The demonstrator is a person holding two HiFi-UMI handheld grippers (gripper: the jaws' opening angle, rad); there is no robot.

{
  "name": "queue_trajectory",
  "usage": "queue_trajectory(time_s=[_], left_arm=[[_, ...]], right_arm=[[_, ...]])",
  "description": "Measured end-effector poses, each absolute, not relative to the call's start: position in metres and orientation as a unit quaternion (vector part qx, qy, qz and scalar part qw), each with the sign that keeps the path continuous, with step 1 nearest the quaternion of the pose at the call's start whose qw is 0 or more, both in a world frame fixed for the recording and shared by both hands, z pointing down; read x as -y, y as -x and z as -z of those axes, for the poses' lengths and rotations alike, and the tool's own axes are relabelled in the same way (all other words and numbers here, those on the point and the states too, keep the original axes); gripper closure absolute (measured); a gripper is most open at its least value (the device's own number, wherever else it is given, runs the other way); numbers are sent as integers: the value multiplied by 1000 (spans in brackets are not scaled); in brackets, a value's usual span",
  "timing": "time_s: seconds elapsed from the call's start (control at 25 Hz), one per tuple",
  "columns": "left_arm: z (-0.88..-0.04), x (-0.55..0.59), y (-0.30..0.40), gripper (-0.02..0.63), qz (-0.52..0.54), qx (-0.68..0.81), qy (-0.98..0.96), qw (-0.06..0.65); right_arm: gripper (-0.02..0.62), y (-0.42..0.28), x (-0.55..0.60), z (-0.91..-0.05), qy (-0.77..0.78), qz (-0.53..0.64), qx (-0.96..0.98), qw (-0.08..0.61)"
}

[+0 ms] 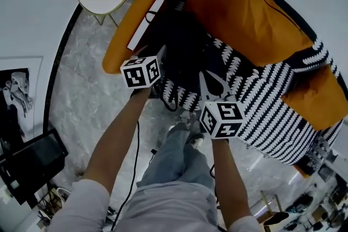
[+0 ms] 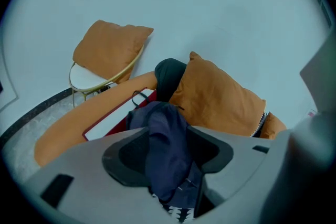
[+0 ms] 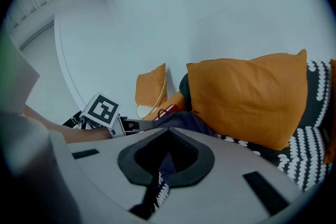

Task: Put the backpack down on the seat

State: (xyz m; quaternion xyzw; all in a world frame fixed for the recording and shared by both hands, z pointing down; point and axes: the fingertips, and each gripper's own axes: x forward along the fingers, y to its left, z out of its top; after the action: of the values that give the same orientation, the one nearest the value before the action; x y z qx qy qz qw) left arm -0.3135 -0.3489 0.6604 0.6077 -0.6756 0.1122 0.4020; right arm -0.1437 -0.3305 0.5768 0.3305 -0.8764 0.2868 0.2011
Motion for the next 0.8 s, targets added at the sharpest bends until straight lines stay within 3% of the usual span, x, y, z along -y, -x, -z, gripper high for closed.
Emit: queue_trajectory(time_s=[0.32,0.8], left_arm=[[-636,334,300,403,-96,668,-625,393],[-530,315,188,405,-100,606,-719,325]], right_arm=[[593,148,325,-563,-329,-278,882,193],[593,105,311,-489,-360,-242,885,170]])
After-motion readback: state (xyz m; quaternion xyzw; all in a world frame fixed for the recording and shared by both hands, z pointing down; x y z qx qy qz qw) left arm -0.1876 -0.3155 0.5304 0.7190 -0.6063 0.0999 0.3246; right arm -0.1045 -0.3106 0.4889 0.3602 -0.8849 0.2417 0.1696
